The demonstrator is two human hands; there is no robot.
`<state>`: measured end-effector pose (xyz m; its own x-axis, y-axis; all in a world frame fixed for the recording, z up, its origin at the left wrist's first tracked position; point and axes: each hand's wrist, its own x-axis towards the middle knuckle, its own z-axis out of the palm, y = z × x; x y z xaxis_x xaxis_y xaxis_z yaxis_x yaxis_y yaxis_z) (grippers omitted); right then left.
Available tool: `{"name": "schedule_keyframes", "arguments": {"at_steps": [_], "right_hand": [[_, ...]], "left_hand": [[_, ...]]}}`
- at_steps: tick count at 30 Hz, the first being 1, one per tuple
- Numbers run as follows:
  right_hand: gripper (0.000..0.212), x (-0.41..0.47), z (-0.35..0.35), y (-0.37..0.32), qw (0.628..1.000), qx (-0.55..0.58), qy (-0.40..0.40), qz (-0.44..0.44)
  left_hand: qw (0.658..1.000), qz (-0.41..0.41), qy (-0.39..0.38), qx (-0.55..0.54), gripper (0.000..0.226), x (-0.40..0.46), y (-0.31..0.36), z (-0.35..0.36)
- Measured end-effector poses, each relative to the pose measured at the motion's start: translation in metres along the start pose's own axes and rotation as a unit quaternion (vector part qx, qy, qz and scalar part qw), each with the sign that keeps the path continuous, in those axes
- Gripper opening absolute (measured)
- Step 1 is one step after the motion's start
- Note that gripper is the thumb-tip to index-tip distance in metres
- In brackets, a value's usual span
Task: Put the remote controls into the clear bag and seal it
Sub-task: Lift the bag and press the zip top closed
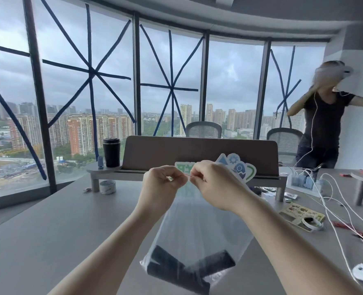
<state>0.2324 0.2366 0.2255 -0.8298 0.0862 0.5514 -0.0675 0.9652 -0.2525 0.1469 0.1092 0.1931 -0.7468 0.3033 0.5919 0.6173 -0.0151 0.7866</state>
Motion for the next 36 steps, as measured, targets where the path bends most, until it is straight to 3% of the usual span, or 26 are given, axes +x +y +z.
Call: {"name": "schedule_keyframes", "arguments": {"at_steps": [6, 15, 28, 33, 36], "right_hand": [[0.018, -0.014, 0.006, 0.013, 0.999, -0.047, -0.008, 0.012], [0.016, -0.028, 0.006, 0.032, 0.994, -0.102, -0.019, 0.019], [0.027, -0.030, 0.004, 0.023, 0.985, -0.165, -0.047, -0.030], [0.034, -0.031, -0.004, 0.043, 0.981, -0.191, 0.018, 0.002], [0.040, -0.030, -0.006, 0.061, 0.985, -0.165, 0.043, 0.031]], "left_hand": [[0.998, -0.033, 0.056, -0.014, 0.027, 0.004, -0.007, -0.002], [0.988, -0.063, 0.137, -0.036, 0.016, 0.018, -0.016, -0.031], [0.977, -0.084, 0.179, -0.075, 0.020, 0.022, -0.033, -0.067], [0.951, -0.120, 0.257, -0.124, 0.025, 0.028, -0.045, -0.105], [0.957, -0.122, 0.245, -0.101, 0.023, 0.030, -0.054, -0.132]]}}
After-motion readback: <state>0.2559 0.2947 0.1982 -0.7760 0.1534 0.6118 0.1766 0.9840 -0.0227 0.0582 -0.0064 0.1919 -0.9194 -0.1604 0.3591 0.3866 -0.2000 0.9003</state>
